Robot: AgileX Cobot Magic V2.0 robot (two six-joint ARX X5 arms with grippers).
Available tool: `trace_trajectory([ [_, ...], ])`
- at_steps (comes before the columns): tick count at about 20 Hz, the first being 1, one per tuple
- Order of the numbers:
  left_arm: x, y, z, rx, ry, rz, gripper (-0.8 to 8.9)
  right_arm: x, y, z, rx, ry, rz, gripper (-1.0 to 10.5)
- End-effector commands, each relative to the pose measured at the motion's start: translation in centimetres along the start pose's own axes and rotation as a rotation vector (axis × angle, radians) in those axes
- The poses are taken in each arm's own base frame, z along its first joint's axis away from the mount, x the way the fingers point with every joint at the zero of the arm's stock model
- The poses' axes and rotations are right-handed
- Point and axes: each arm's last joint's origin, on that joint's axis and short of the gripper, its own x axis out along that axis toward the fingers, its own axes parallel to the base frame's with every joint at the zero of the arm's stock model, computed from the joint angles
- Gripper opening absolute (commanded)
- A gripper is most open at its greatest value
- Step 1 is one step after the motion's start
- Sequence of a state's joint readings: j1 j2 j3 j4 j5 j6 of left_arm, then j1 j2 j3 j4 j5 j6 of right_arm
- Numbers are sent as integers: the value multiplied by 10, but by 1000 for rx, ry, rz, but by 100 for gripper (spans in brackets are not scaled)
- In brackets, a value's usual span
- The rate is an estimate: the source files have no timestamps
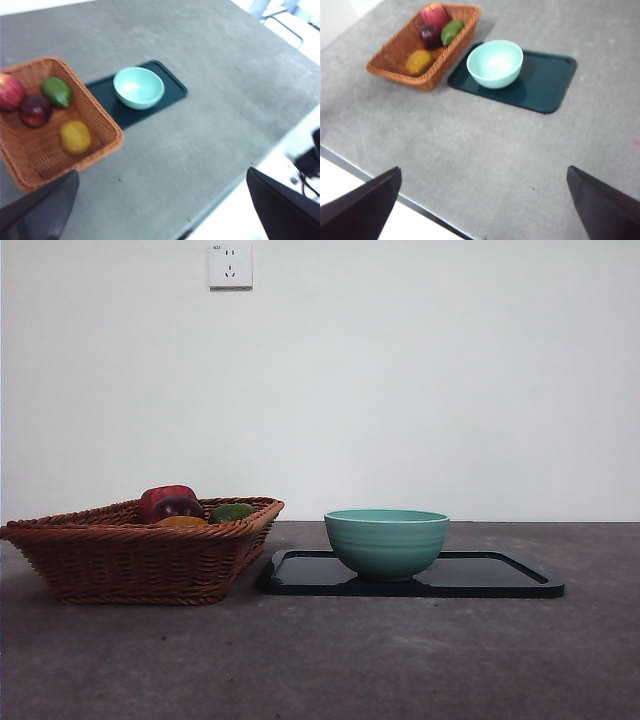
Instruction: Pick up the wifruite, put it on the bowl, pick up the plate, put it on desk
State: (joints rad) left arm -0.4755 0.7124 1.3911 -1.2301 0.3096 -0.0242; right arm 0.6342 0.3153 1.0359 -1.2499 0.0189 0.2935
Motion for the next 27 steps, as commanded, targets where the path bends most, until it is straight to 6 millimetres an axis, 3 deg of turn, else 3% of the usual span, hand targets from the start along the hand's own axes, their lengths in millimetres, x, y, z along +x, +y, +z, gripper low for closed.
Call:
trace_trajectory([
  [1,-6,-3,-1,23,-8,-22,597,-2,1,2,10,-12,12,603],
  [6,-16,-10,-9,116,-23,-195,595,-2,1,2,10,-15,13,603],
  [13,-18,-11,-11,151,-32,-203,595,-2,3,6,34,-45,52,601],
  [16,-18,-11,-11,162,-35,-203,595,7,5,14,37,-26,46,601],
  [20,-18,-11,-11,168,-37,-203,595,40,12,34,48,79,12,600],
  [27,-18,-11,-11,171,-36,-202,595,150,25,66,54,373,-89,600],
])
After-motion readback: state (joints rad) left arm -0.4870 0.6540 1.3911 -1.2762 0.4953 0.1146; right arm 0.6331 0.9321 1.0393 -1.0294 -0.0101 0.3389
